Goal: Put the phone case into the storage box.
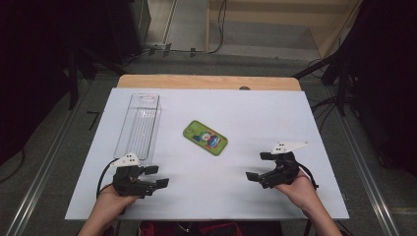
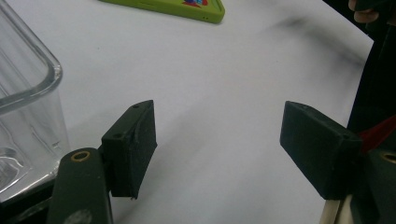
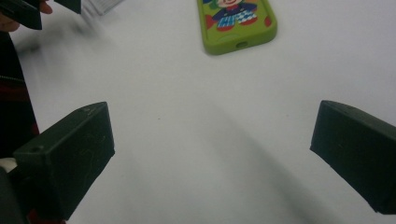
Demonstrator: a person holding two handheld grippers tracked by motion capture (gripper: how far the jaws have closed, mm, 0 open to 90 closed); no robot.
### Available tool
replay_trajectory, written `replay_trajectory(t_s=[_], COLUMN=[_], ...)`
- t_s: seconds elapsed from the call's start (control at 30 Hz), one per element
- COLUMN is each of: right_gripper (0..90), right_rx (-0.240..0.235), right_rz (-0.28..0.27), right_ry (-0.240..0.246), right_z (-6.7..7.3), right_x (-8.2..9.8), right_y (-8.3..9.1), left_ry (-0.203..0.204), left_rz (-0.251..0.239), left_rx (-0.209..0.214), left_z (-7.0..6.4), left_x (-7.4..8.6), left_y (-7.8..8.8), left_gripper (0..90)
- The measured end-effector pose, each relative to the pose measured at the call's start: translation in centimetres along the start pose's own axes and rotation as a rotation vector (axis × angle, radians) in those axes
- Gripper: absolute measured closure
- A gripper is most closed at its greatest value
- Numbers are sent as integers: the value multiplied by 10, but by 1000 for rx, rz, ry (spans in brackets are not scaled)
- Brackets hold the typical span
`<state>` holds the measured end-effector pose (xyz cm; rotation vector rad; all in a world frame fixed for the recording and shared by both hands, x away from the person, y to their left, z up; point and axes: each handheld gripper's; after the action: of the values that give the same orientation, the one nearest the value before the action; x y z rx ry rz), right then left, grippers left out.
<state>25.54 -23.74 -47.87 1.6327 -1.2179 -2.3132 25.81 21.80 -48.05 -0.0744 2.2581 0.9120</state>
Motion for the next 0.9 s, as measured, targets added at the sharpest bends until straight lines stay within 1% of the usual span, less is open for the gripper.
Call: replay_trajectory(t_s=[0.07,0.13,0.2,0.3,0.43,0.57,0.63,0.77,0.9], right_gripper=[0,0,0,0,0,0,0,0,0], right_rx=[-9,-12,-15,-17,-6,2,8,0,-2], right_rz=[14,17,14,14,14,15,14,11,16], right_ry=[-4,-17,-20,-38,-22,-27,-21,-22,-7], right_z=[-1,-2,-2,-4,-6,-7,-7,-10,-14], right_x=[-3,-7,-8,-11,-17,-20,-24,-28,-34], right_y=[-3,-6,-7,-9,-11,-12,-13,-14,-18], left_ry=[-3,-4,-3,-3,3,-2,-2,-9,-5], left_rz=[-1,1,5,5,4,7,5,3,8], left_rx=[2,0,0,2,-1,1,-1,-6,-5], left_z=[0,-1,-1,-1,-1,-1,-1,-2,-2], left_x=[0,0,0,0,0,0,0,1,0], left_y=[0,0,0,0,-2,-2,-2,-2,-2], left_gripper=[277,277,277,277,277,277,277,277,276])
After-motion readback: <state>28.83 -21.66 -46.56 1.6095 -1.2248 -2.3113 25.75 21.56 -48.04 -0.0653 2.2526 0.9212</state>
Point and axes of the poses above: each handheld gripper's, and its own axes: y roughly backward along the jaws, x roughly out of its underside, z roughly to its left, and after that the axes turned 14 degrees about y, right-handed
